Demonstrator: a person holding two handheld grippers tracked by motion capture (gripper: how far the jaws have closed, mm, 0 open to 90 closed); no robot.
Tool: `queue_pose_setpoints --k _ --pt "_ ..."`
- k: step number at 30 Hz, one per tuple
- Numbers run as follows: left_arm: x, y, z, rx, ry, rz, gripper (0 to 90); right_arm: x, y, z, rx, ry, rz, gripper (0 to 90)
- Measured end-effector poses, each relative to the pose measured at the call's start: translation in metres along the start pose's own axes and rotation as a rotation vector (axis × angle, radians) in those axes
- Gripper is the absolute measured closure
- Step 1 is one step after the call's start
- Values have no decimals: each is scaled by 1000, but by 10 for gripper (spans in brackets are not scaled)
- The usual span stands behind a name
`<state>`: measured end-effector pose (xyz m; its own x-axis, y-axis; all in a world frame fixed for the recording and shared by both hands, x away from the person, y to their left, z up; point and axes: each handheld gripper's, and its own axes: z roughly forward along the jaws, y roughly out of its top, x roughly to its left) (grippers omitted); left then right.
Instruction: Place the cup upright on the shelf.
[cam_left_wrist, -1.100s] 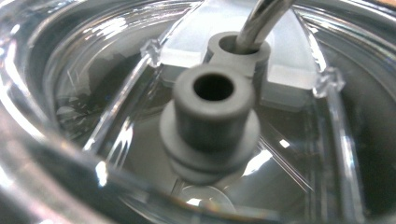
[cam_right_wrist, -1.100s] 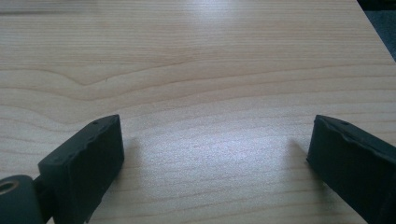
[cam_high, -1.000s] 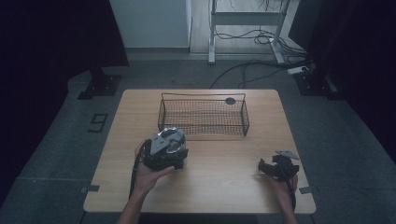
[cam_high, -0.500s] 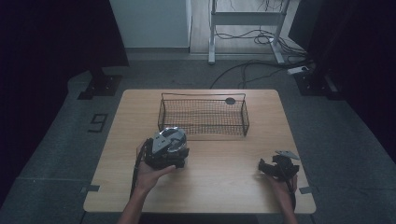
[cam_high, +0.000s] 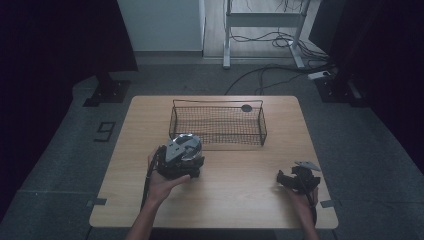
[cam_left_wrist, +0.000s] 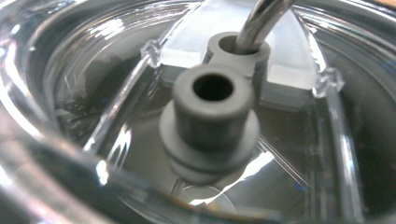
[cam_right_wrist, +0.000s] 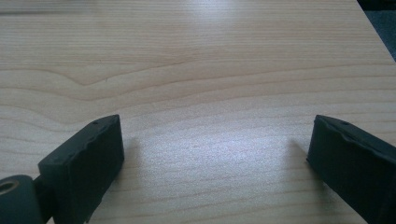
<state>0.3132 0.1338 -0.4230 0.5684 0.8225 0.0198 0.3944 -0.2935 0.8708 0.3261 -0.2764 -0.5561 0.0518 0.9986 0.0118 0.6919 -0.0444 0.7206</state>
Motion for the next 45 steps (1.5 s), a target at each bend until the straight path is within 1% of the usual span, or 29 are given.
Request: queue_pose_setpoints --k 2,5,20,27,36,45 --pt "0 1 1 3 0 7 37 0 0 0 0 0 0 35" --pt "-1 2 3 6 2 6 37 0 0 0 0 0 0 35" --pt "5 3 9 17 1 -16 37 0 0 0 0 0 0 35" --pt "6 4 11 21 5 -15 37 0 0 0 -1 0 1 35" --pt "9 8 18 28 8 -26 37 0 0 0 0 0 0 35" --pt "11 10 19 32 13 -25 37 0 0 0 0 0 0 35"
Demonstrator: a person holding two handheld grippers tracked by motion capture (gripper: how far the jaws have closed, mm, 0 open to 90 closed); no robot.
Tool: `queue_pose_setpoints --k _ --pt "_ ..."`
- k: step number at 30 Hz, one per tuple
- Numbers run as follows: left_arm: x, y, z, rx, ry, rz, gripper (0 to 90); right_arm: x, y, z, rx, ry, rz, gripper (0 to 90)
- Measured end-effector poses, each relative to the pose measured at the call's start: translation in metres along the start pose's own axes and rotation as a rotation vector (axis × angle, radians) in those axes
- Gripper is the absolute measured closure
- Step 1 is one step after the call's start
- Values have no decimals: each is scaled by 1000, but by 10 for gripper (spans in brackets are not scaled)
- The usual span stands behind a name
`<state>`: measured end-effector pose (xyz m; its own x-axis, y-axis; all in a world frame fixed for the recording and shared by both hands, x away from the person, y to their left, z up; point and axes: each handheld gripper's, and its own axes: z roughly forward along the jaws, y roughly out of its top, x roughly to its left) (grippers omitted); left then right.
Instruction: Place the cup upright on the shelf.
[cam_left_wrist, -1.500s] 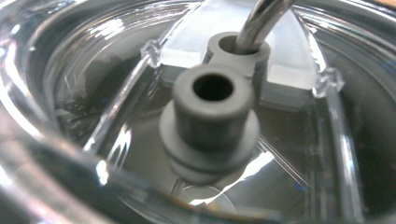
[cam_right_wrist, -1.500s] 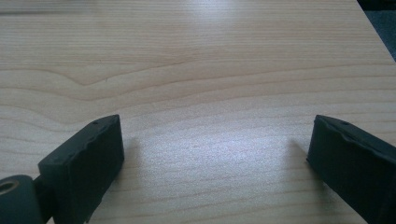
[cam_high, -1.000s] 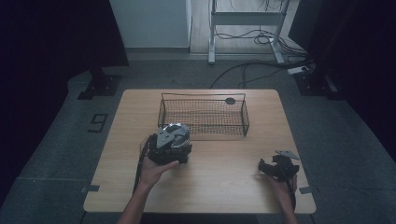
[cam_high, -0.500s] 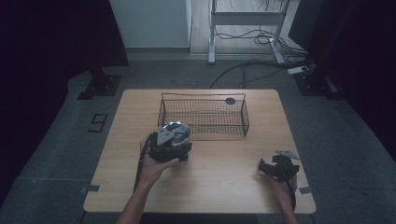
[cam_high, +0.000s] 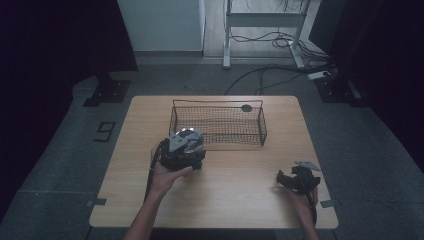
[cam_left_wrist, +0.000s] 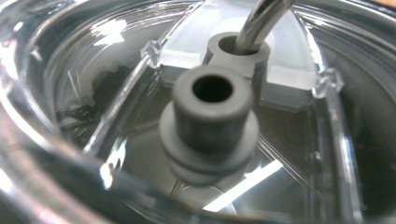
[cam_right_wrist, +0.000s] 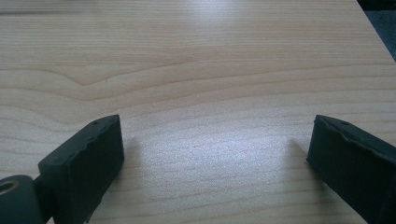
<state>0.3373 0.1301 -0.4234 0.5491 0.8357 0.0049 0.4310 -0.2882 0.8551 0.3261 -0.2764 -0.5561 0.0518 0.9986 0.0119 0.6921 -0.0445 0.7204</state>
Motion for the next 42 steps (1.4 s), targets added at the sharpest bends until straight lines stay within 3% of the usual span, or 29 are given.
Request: queue_pose_setpoints --k 22,42 --pt "3 19 6 -2 -2 -3 38 0 0 0 0 0 0 35" --pt "18 39 14 -3 -3 -36 38 -1 0 0 0 2 -2 35"
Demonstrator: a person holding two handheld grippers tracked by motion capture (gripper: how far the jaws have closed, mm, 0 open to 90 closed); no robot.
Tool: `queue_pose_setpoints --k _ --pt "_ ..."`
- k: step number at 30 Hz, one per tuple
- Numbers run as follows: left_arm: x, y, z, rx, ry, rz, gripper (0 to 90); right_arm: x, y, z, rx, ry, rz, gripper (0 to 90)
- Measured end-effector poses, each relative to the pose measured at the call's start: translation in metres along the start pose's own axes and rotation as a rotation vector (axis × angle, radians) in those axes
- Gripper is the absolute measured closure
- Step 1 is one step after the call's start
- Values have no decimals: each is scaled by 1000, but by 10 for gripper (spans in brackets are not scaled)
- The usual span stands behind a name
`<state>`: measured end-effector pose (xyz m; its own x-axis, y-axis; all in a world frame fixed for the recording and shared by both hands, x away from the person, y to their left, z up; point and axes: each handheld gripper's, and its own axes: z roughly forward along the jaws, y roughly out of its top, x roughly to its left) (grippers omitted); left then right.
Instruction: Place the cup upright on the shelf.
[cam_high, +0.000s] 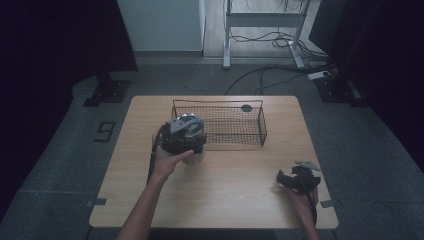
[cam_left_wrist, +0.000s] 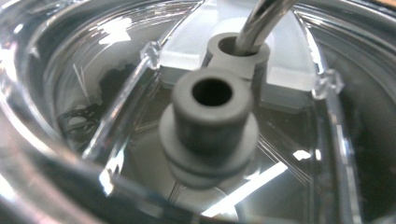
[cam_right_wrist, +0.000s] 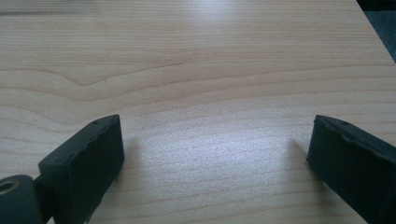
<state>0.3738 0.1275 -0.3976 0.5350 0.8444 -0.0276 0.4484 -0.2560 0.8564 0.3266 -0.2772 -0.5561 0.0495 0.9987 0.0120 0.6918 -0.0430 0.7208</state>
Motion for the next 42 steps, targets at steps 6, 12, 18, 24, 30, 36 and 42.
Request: queue_pose_setpoints --k 6,12,18,24,30,36,42 --pt "7 10 -1 -17 6 -23 38 -1 0 0 1 0 0 36" --pt "12 18 0 -29 6 -38 38 -1 0 0 -1 -1 1 37" --pt "18 32 2 -44 13 -47 38 -1 0 1 -4 -1 -1 38" --pt "18 45 5 -55 20 -36 38 -1 0 1 -3 -1 -1 38" --pt "18 54 12 -57 10 -39 38 -1 0 1 -3 -1 0 37" --pt "19 63 23 -50 15 -39 38 -1 0 1 -3 -1 0 38" --pt "26 70 34 -46 29 -52 38 -1 0 1 -3 -1 -1 38"
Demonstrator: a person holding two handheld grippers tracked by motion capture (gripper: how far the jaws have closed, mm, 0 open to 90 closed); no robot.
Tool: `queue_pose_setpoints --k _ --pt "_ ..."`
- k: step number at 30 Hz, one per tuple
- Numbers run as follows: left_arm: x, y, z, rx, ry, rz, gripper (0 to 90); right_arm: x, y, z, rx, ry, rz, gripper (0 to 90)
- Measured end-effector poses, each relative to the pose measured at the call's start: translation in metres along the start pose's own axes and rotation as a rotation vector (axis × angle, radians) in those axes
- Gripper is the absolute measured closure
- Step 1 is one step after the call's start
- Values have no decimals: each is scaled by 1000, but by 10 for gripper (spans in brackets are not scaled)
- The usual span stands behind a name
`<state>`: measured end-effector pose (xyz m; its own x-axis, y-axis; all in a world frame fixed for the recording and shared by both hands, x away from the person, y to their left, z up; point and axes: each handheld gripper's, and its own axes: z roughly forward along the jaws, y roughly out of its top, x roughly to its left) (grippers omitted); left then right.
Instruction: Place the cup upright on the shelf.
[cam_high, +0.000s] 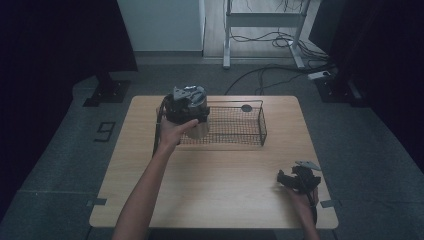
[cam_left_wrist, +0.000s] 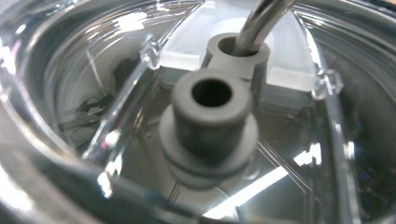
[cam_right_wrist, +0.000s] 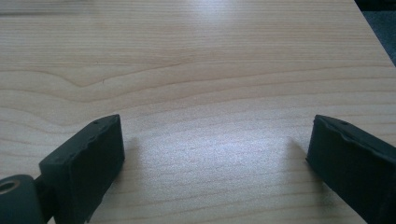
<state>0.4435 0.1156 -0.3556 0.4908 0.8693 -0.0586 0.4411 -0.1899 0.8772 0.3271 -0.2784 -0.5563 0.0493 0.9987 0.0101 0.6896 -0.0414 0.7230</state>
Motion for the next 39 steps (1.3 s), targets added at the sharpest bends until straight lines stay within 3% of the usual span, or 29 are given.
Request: queue_pose_setpoints --k 7,15,18,22,30,39 --pt "6 10 10 -6 34 -21 38 0 0 0 -2 -1 1 38" --pt "7 10 25 7 78 22 38 0 0 0 -1 -1 2 38" --pt "9 9 28 14 83 19 38 0 0 0 0 -1 1 38" --pt "13 7 36 23 84 -5 38 0 0 0 0 -1 1 38" --pt "15 2 45 37 105 -3 38 0 0 0 0 -1 1 38" --pt "27 -14 53 43 125 -63 38 0 0 0 0 -1 1 38"
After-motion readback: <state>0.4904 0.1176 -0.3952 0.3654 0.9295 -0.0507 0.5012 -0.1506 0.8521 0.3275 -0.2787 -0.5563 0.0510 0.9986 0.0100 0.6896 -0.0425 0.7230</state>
